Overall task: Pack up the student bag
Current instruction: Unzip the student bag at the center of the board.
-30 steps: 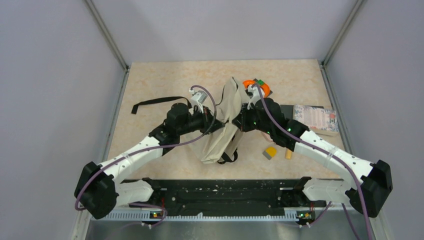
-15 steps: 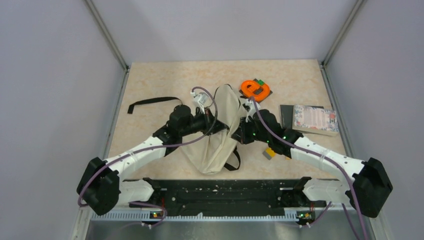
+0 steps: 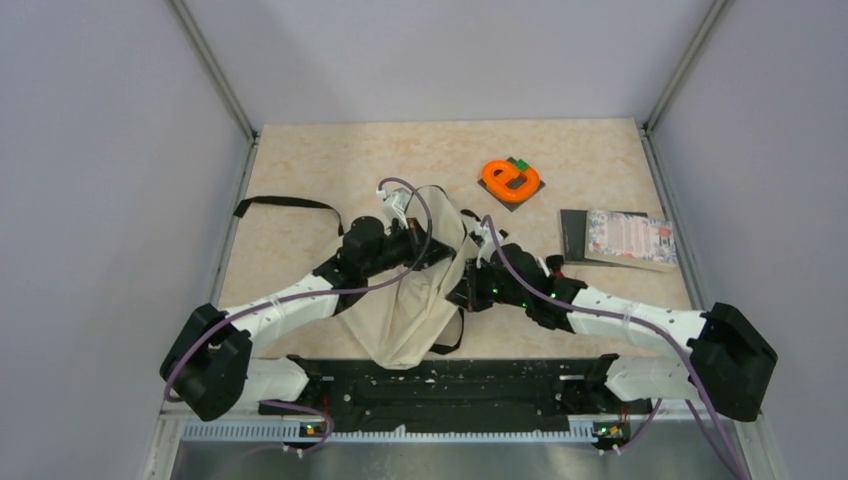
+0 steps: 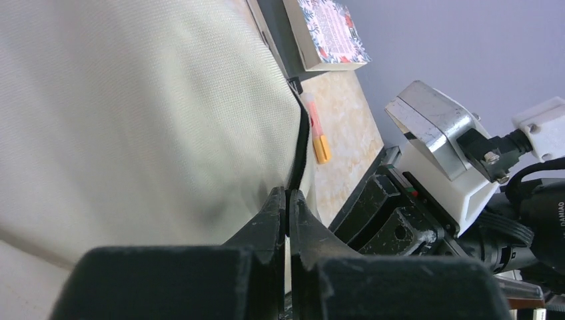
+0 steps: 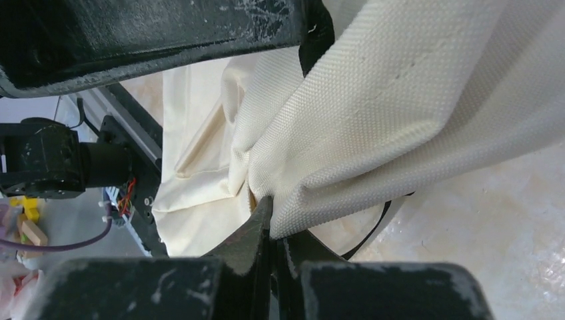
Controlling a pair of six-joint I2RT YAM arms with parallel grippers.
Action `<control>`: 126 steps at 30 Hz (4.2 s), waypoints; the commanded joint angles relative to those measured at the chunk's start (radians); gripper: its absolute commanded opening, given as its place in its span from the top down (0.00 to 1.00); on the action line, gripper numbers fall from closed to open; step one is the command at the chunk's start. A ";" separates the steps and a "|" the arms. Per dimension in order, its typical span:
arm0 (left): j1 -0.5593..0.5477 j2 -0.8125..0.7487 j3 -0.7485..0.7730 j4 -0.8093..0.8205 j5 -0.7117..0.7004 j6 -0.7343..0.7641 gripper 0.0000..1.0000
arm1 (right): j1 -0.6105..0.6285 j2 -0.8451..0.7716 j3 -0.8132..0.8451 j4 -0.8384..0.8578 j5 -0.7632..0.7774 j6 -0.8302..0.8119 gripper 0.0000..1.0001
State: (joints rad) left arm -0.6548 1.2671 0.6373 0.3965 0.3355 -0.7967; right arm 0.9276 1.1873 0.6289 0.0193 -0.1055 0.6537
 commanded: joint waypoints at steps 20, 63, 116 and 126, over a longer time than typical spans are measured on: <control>0.008 -0.104 0.066 -0.223 0.142 0.023 1.00 | -0.025 -0.356 0.077 -0.131 0.153 -0.435 0.40; 0.007 -0.223 0.157 -0.562 0.120 0.103 1.00 | 0.011 -0.102 -0.055 0.364 -0.199 -0.933 0.40; 0.006 -0.403 -0.003 -0.439 -0.070 0.247 0.14 | 0.030 -0.002 -0.027 0.393 0.204 -0.455 1.00; 0.007 -0.264 -0.108 -0.181 -0.044 0.212 0.15 | 0.031 -0.058 -0.048 0.329 0.324 -0.303 1.00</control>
State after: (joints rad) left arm -0.6498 0.9749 0.5095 0.0299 0.2764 -0.5777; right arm 0.9493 1.1721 0.5774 0.3309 0.1646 0.2920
